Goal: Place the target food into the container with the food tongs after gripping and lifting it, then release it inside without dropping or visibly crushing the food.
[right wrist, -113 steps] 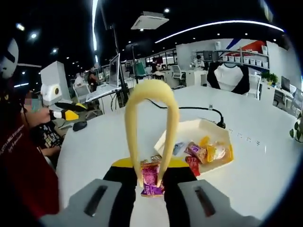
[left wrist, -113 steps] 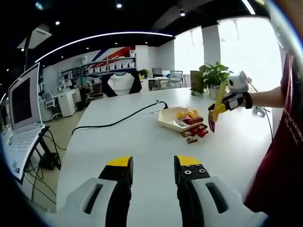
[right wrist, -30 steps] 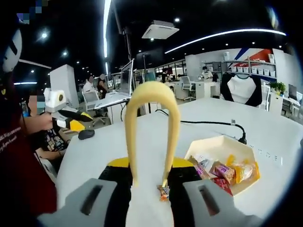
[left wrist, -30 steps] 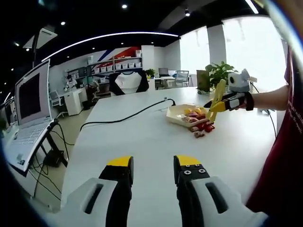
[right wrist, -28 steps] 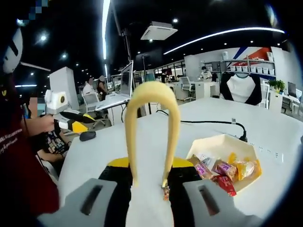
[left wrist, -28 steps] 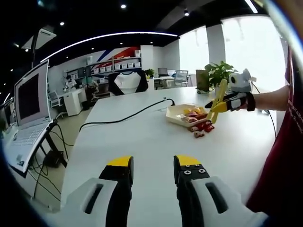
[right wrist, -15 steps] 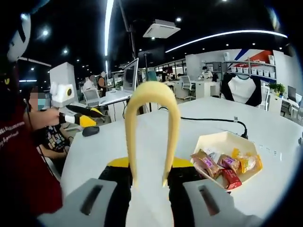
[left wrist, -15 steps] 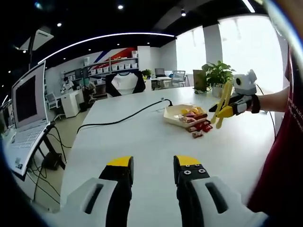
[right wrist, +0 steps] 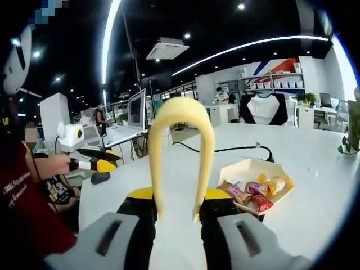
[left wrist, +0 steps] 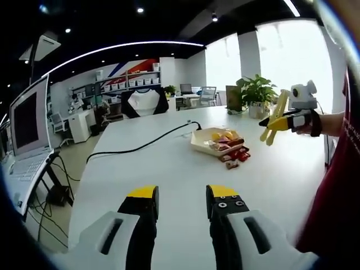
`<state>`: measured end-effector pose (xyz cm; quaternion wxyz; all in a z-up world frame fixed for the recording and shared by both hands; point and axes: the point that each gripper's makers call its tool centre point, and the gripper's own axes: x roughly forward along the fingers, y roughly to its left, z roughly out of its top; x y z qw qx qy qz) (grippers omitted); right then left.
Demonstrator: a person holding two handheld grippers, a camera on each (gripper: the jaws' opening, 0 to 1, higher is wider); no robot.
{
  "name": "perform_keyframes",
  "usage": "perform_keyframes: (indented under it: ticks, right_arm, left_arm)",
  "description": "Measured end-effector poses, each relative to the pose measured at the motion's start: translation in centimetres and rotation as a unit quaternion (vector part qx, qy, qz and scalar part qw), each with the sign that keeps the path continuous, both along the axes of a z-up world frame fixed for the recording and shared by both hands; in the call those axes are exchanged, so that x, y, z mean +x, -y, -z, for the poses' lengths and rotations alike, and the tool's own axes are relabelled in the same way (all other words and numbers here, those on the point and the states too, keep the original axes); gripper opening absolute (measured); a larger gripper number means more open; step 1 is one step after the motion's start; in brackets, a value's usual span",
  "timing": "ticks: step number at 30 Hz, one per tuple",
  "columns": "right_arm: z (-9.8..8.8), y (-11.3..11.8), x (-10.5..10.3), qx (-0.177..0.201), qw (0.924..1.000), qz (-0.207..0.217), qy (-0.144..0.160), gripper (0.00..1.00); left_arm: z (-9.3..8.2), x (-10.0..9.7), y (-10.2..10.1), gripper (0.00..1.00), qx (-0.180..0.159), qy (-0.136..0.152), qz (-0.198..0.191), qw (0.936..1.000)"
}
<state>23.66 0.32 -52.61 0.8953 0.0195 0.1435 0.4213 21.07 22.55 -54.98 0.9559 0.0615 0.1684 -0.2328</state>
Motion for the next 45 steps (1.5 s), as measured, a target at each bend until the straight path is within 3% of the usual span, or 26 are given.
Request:
perform_keyframes:
  ticks: [9,14,17,26,34,45]
  right_arm:
    - [-0.5,2.1,0.0,-0.007,0.9994,0.028,0.016,0.26]
    - [-0.2,1.4,0.2,-0.028,0.9993,-0.005,0.026,0.26]
    - [-0.6,0.6,0.0,-0.053,0.9965,-0.046,0.045,0.25]
    - [-0.3,-0.6,2.0,-0.093,0.9894,-0.090,0.066,0.24]
    - [0.2,-2.3,3.3,-0.105,0.9800,-0.155,0.067,0.24]
    - [1.2,-3.4,4.4,-0.115,0.9717,-0.195,0.066,0.24]
  left_arm:
    - [-0.6,0.7,0.1,0.36,-0.001,0.008,0.009,0.9999]
    - [-1.1,0.7,-0.3,0.36,-0.004,0.015,0.007,0.9998]
    - [-0.7,0.4,-0.7,0.36,-0.003,0.011,0.003,0.9999]
    - [-0.5,-0.2,-1.5,0.35,-0.004,0.007,-0.012,0.9999]
    - [-0.4,-1.0,-2.4,0.35,0.001,0.002,-0.027,0.9996]
    - [-0.5,-2.0,-2.7,0.35,-0.002,-0.003,-0.044,0.9990]
